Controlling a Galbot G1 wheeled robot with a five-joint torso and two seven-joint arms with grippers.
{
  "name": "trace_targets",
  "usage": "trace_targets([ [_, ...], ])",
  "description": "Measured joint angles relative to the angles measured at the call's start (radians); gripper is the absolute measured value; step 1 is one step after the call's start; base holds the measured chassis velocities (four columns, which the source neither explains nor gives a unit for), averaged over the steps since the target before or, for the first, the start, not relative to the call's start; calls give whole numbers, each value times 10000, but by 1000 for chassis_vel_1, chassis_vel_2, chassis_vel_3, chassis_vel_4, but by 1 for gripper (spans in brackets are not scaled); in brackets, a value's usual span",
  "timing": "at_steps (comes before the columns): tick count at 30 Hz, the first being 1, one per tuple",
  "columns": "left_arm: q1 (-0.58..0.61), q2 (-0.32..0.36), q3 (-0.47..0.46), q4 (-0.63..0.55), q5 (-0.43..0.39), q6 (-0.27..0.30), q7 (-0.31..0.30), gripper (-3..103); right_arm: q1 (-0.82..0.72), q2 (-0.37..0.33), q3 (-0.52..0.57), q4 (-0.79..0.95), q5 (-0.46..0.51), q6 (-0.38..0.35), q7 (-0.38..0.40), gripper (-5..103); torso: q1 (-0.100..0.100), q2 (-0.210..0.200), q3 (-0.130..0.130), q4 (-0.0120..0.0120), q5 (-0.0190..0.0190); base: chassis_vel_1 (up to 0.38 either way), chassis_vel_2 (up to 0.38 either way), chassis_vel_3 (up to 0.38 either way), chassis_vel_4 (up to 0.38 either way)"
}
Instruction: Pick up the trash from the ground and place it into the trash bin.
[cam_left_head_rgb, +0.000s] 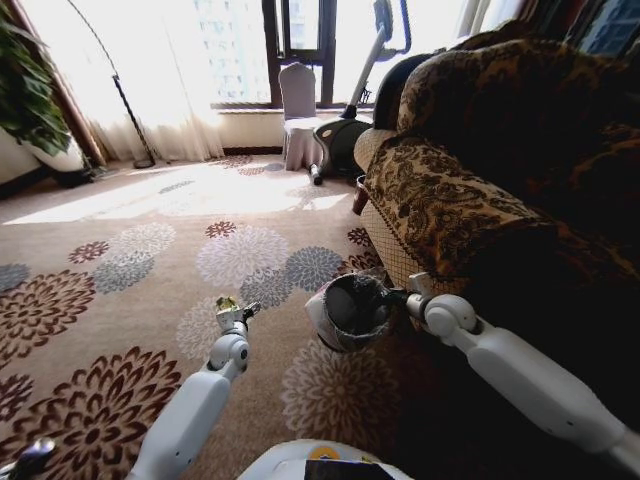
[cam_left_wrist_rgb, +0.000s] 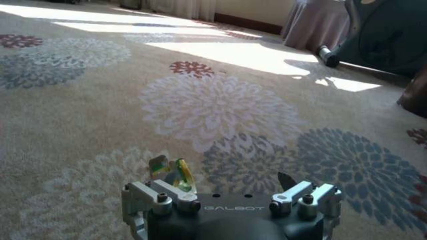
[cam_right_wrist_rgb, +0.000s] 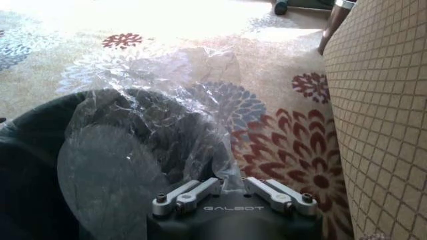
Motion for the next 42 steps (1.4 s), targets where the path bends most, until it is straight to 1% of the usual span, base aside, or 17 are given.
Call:
trace_targets([
  [4,33,-13,20,43,74,0,113,100,-322,-145,324,142,-67,94,-121,1,1,0,4,0,-1,39,72,80,61],
  [14,331,-50,54,-34,255,-43,286,100,-816,-266,691,423,-176,136,-144,1,1,0,4,5,0,101,104,108,108],
  [18,555,21,81,-101,411,-135,509,100,-1005,-270,812,439,-272,214,-196,1,0,-1,4,14,1,125,110,109,113],
  [20,595,41,94,-166,411,-109,541,100,-1127,-273,903,452,-349,238,-233,1,0,0,3,13,2,52,82,86,76],
  [23,611,51,138,-247,437,30,621,100,-1441,-302,1145,531,-444,266,-296,1,0,-1,3,-4,0,17,16,14,11],
  [26,611,63,198,-309,449,189,698,100,-1659,-346,1303,598,-512,264,-347,1,0,0,3,-10,0,-48,37,30,-69],
  [30,581,4,350,-366,496,315,698,100,-1869,-401,1492,704,-610,264,-431,1,0,0,2,2,0,-86,78,104,-95],
  [38,548,-31,429,-409,485,434,559,100,-1881,-345,1512,767,-625,255,-431,1,0,-1,4,3,-2,-199,195,195,-187],
  [42,539,4,504,-304,452,491,558,100,-1890,-257,1443,768,-650,359,-375,1,1,-3,7,5,4,-237,223,234,-233],
])
